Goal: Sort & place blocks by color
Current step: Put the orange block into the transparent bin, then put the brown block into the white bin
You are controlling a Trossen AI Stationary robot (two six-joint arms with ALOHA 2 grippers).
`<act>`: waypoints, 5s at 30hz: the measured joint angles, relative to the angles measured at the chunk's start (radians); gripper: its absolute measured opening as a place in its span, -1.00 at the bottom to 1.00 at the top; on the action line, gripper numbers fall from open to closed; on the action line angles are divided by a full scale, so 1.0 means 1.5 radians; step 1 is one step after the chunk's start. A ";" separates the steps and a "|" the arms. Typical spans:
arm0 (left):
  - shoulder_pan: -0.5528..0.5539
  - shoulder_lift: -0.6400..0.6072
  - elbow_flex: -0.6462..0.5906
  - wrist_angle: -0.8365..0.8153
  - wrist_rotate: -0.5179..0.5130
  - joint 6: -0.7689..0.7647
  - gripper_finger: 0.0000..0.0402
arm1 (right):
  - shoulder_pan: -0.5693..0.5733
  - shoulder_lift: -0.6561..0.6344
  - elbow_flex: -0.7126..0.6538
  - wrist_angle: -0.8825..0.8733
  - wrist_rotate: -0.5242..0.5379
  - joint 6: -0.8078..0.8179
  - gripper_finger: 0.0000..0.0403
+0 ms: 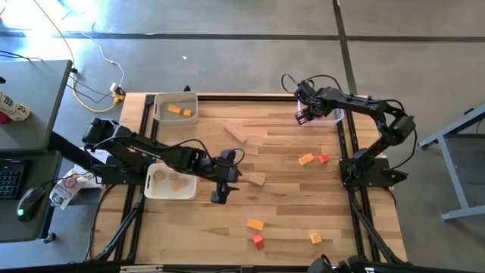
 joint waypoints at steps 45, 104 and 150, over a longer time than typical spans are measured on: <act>0.117 0.191 0.001 0.193 0.159 0.208 0.18 | 0.235 -0.002 0.289 -0.158 -0.034 0.041 -0.03; 0.172 0.179 0.000 0.046 0.192 0.195 -0.49 | 0.432 -0.002 0.289 -0.194 -0.007 0.136 -0.03; -0.264 -0.145 0.000 -0.694 -0.138 -0.446 -0.47 | 0.767 0.001 0.287 -0.009 -0.042 0.149 -0.03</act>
